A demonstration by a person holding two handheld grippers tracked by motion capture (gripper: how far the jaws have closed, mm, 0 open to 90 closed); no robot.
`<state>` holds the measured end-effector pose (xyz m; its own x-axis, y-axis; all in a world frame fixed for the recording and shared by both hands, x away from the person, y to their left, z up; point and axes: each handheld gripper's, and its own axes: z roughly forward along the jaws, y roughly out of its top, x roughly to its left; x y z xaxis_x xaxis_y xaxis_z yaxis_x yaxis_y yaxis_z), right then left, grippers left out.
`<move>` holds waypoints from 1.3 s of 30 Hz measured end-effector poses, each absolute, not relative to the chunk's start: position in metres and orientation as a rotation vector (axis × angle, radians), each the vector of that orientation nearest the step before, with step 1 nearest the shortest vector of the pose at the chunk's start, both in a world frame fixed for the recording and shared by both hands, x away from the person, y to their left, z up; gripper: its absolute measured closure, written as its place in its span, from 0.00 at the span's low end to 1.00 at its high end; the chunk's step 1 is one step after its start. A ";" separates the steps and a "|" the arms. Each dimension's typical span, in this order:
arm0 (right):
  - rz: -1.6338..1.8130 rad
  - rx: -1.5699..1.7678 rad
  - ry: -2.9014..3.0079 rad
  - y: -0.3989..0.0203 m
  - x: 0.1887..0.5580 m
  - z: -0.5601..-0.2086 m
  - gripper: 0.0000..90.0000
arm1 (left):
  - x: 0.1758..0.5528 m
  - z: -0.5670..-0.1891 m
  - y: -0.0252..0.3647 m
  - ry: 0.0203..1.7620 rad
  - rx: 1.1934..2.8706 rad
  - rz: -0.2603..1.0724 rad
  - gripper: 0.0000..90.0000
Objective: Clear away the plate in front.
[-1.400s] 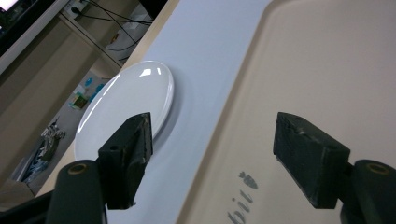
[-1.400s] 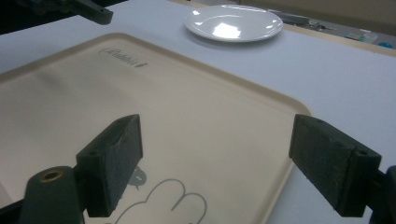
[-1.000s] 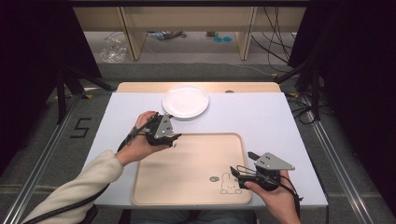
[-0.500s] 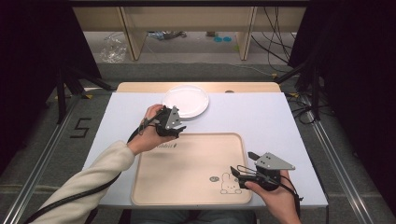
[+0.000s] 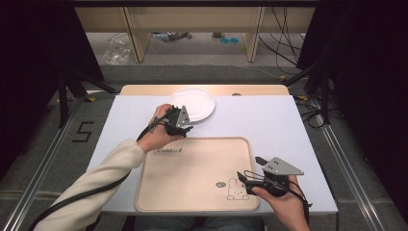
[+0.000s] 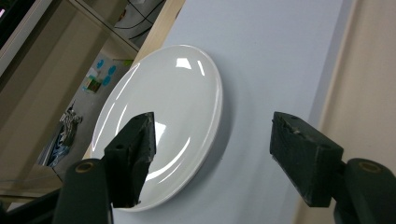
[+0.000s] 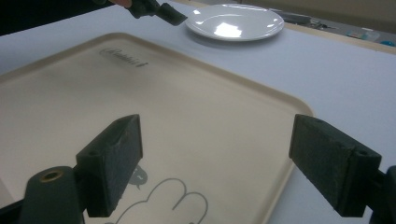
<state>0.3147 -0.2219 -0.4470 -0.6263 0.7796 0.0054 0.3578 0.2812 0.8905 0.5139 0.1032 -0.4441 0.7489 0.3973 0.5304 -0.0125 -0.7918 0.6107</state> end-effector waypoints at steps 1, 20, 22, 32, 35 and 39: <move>1.303 1.022 2.120 -0.222 0.315 -0.447 0.20 | 0.516 -0.445 0.103 0.290 2.350 0.891 0.36; 1.310 1.028 2.117 -0.222 0.315 -0.448 0.20 | 0.544 -0.471 0.091 0.307 2.417 0.895 0.37; 1.308 1.029 2.120 -0.222 0.315 -0.447 0.20 | 0.545 -0.472 0.090 0.309 2.416 0.907 0.37; 1.301 1.029 2.124 -0.223 0.315 -0.447 0.20 | 0.555 -0.477 0.088 0.284 2.509 0.920 0.39; 1.302 1.031 2.128 -0.223 0.314 -0.447 0.20 | 0.556 -0.479 0.088 0.288 2.511 0.926 0.39; 1.324 1.031 2.115 -0.222 0.315 -0.448 0.20 | 0.557 -0.480 0.087 0.282 2.524 0.936 0.41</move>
<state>0.3151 -0.2217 -0.4484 -0.6265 0.7791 0.0219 0.3602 0.2646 0.8946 0.5574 0.0872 -0.4803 0.7512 0.3306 0.5713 0.0394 -0.8864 0.4612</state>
